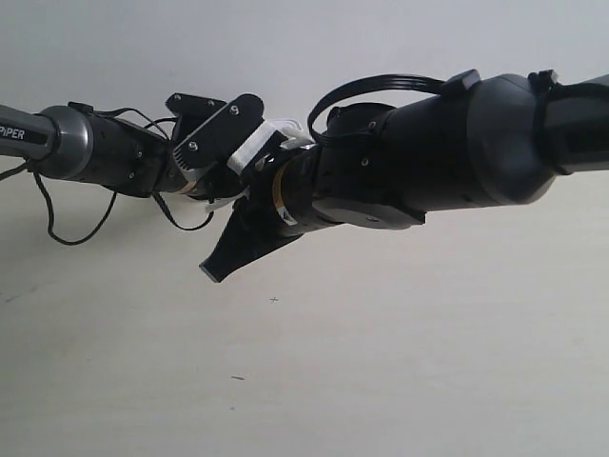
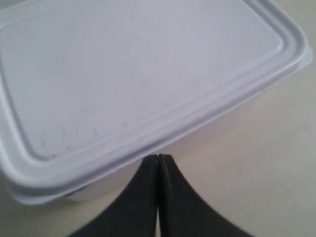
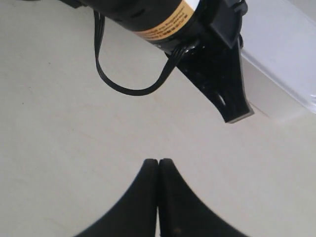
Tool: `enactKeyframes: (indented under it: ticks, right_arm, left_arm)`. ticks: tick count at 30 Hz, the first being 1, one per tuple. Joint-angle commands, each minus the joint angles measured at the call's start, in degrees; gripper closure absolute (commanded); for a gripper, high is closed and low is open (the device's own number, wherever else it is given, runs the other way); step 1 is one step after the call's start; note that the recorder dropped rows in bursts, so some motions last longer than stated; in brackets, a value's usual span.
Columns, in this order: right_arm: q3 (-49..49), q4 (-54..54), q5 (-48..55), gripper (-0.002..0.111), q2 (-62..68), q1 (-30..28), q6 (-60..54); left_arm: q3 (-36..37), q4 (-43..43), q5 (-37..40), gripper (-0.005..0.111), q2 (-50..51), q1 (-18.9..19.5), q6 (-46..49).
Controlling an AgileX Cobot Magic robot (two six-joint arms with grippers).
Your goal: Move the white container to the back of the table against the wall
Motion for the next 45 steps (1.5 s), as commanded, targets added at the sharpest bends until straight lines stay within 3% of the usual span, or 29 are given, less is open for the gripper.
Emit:
enactKeyframes:
  ticks: [1, 45]
  right_arm:
    - [0.25, 0.85, 0.17, 0.108, -0.87, 0.06, 0.25]
    - [0.25, 1.01, 2.87, 0.108, -2.04, 0.06, 0.25]
  left_arm:
    - [-1.81, -0.04, 1.24, 0.107, 1.37, 0.06, 0.79]
    - [-18.32, -0.04, 0.00, 0.107, 11.73, 0.62, 1.97]
